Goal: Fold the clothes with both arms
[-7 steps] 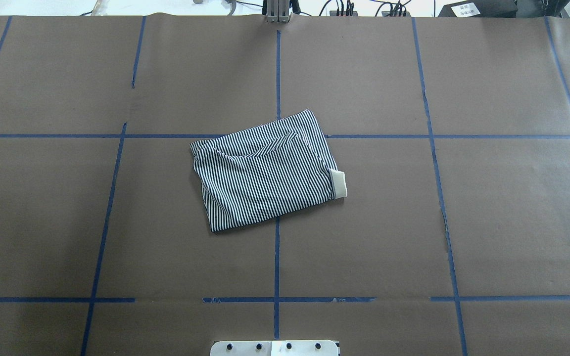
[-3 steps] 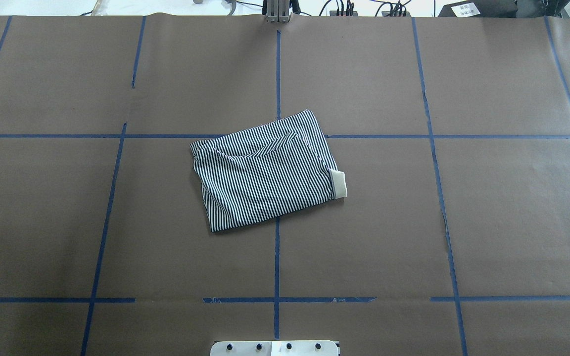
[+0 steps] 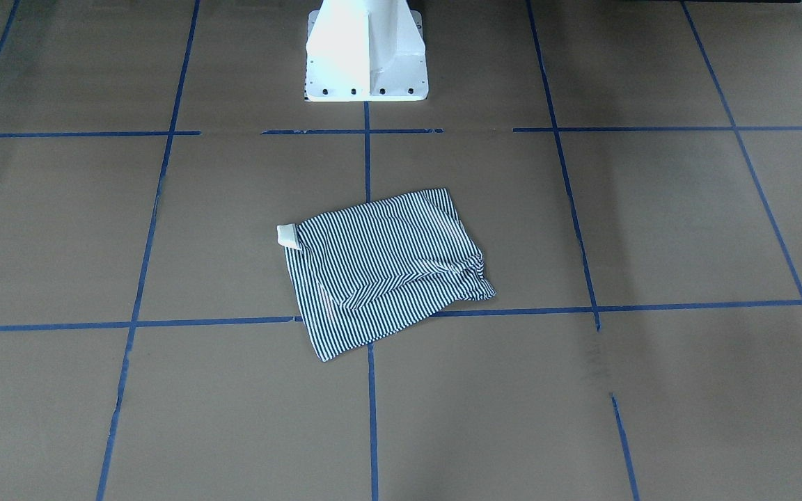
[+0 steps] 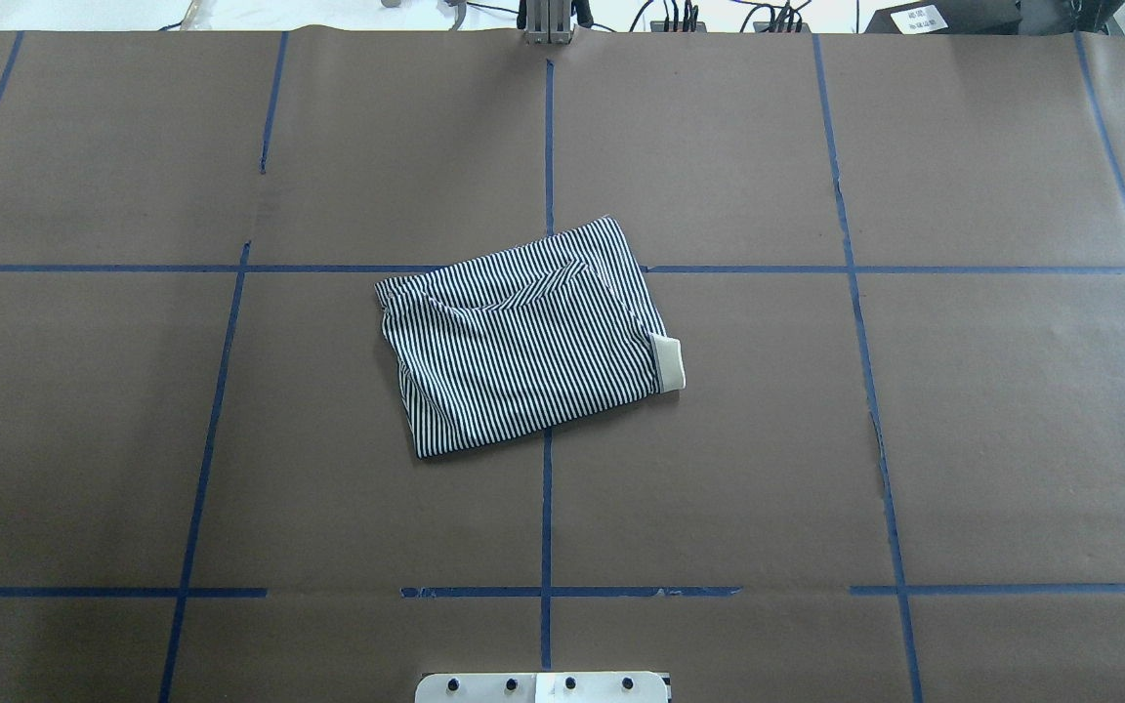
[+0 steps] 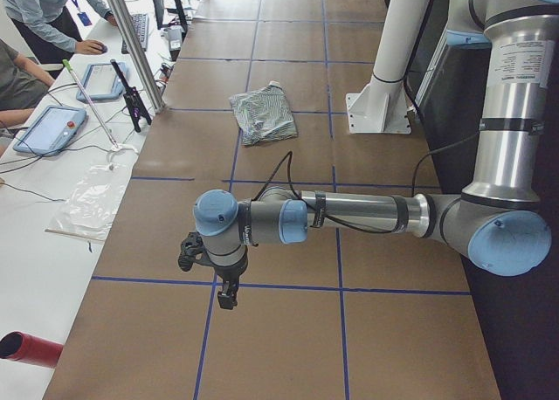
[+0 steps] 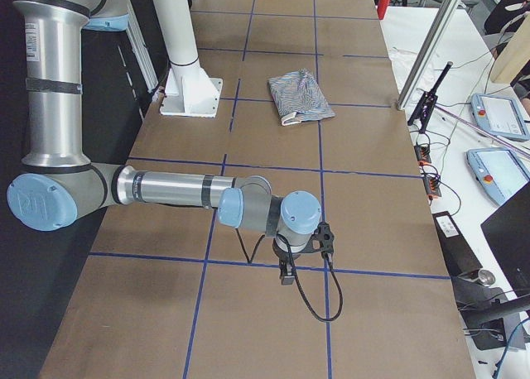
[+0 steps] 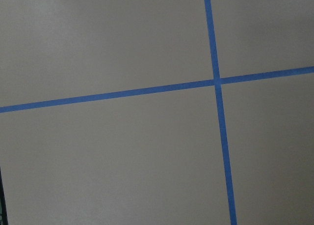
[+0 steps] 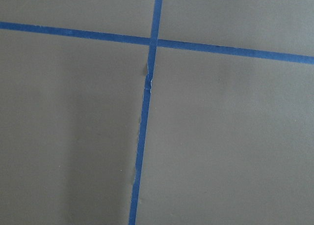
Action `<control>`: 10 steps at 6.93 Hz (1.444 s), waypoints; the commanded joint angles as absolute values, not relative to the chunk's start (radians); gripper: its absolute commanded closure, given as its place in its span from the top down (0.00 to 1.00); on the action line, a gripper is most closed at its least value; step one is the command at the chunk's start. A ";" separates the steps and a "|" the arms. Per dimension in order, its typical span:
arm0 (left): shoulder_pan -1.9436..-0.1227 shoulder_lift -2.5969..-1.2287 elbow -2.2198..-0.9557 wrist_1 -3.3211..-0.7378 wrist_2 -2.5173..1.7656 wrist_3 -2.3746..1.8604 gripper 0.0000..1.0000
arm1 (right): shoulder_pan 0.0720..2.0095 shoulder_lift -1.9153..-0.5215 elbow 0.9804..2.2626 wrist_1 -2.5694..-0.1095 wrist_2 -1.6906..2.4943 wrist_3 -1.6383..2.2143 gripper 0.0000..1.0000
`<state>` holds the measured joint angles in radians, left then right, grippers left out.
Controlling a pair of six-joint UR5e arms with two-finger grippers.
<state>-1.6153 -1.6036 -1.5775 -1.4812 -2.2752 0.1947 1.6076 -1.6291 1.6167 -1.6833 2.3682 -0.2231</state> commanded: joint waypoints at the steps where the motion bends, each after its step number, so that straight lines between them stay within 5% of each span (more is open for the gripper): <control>1: -1.608 -1.605 -1.586 -1.483 -2.279 0.134 1.00 | 1.608 -1.617 1.649 -1.678 2.370 -0.130 1.00; 10: -1.606 -1.597 -1.592 -1.485 -2.284 0.117 1.00 | 1.601 -1.620 1.671 -1.683 2.367 -0.092 1.00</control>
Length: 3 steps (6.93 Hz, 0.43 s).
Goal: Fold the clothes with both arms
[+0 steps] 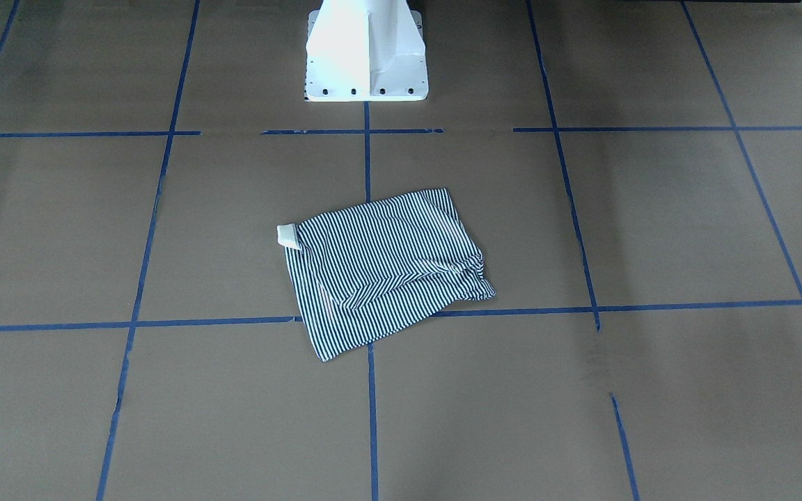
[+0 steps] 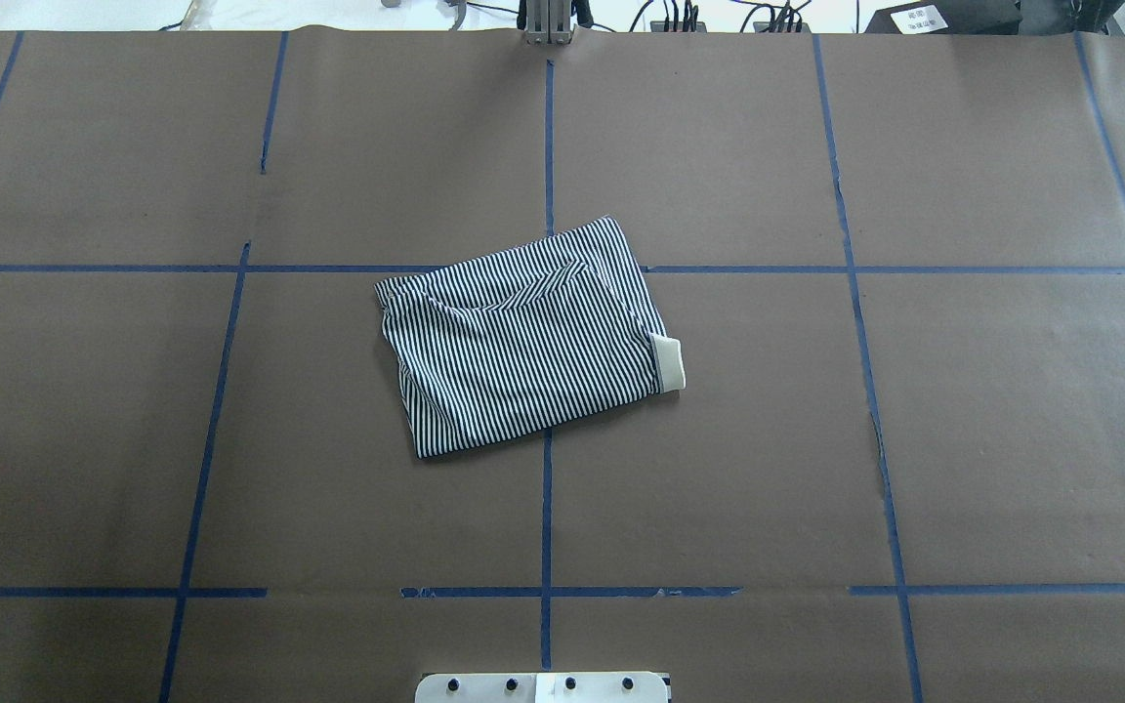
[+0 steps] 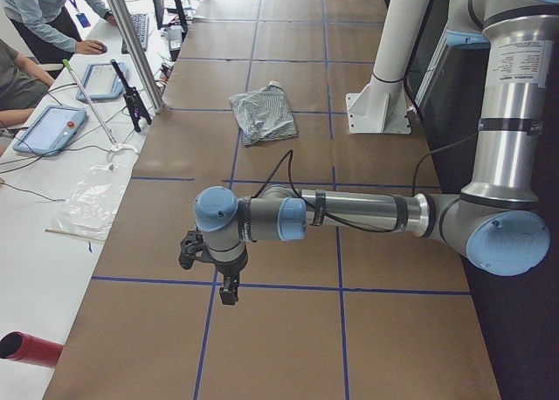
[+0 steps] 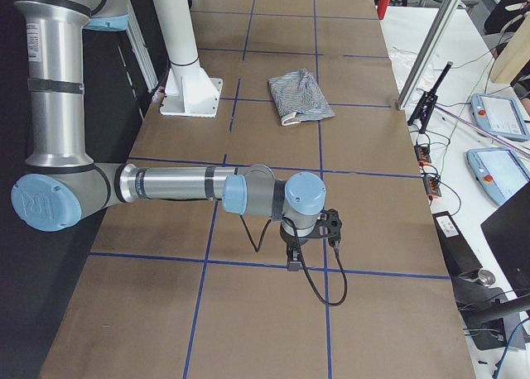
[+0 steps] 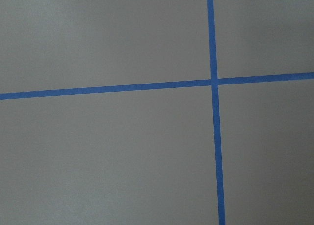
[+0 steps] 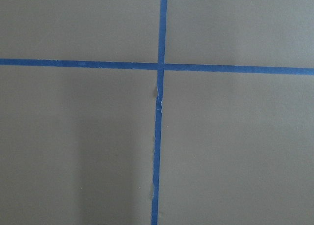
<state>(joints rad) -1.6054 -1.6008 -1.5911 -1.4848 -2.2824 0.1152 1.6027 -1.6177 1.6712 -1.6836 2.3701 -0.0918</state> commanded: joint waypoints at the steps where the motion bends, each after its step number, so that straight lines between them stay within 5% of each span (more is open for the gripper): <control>1: -1.606 -1.597 -1.586 -1.508 -2.321 0.117 1.00 | 1.601 -1.620 1.671 -1.681 2.370 -0.092 1.00; 3: -1.606 -1.595 -1.568 -1.542 -2.390 0.110 1.00 | 1.601 -1.620 1.671 -1.681 2.372 -0.092 1.00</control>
